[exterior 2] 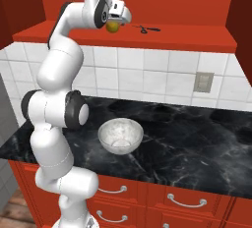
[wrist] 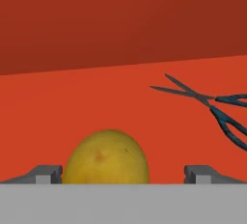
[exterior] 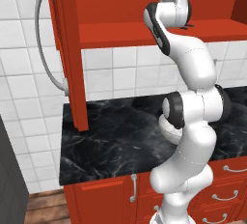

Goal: Pick the lemon from the cabinet and place it in the bowl. Then pick the bowl and place it in the sink. Then turn on the sink facuet.

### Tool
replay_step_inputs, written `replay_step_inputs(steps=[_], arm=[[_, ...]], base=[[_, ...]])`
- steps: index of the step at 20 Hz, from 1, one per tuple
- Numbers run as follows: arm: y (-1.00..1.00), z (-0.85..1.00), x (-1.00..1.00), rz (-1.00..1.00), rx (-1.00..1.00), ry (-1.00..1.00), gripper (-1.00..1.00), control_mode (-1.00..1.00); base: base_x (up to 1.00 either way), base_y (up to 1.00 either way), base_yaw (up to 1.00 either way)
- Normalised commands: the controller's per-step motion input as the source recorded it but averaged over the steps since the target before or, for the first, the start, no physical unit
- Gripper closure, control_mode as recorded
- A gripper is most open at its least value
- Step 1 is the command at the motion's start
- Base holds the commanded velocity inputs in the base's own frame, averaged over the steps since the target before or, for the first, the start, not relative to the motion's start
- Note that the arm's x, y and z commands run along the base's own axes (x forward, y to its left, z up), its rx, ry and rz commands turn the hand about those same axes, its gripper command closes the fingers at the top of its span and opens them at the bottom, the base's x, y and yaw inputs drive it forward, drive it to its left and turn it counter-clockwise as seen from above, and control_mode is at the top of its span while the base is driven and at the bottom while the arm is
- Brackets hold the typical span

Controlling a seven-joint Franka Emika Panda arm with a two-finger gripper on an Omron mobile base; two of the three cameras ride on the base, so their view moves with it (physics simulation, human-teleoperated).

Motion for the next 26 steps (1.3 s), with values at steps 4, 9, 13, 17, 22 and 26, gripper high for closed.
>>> replay_step_inputs(steps=[4, 9, 13, 17, 22, 26], arm=[[0.0, -0.38, 0.0, 0.0, 0.0, 0.0, -1.0, -1.0], [0.0, -0.3, 0.0, 0.0, 0.0, 0.0, 1.0, -1.0], [-0.01, -0.27, -0.02, 0.0, 0.0, 0.0, 1.0, -1.0], [-0.02, -0.03, -0.82, 0.01, 0.0, -0.13, 1.0, -1.0], [0.0, -0.2, -1.0, 0.04, 0.0, -0.15, 1.0, -1.0], [0.0, -0.32, -1.0, 0.02, 0.0, -0.09, 1.0, -1.0]], base=[[0.0, 0.0, 0.0], [0.0, 0.0, 0.0], [0.0, 0.0, 0.0], [0.0, 0.0, 0.0], [0.0, 0.0, 0.0], [0.0, 0.0, 0.0]])
